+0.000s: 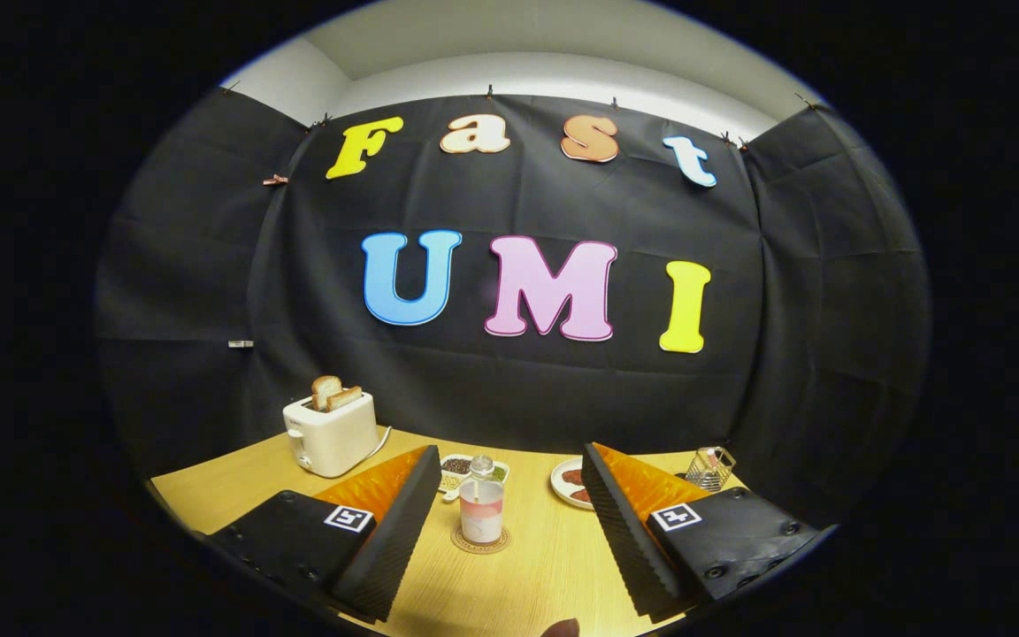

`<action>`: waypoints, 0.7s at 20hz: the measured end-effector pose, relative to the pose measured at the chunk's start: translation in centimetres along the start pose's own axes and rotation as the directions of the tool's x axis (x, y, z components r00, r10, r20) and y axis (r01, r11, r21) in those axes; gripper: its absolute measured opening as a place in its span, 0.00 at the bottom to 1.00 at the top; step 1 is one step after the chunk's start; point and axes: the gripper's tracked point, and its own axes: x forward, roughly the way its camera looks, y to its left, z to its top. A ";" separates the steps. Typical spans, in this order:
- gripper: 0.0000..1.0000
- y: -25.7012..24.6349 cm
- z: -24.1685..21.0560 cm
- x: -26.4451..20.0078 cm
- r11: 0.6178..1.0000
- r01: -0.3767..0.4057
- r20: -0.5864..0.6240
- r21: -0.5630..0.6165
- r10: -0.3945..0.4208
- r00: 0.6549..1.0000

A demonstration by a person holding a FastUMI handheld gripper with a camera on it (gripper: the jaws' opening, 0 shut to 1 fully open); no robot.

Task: Take the bottle from table, then pour the juice into the cup, finally place the bottle on the coaster

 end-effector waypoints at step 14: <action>0.98 -0.6 6.6 -7.2 0.998 0.046 0.083 -0.037 -0.043 0.996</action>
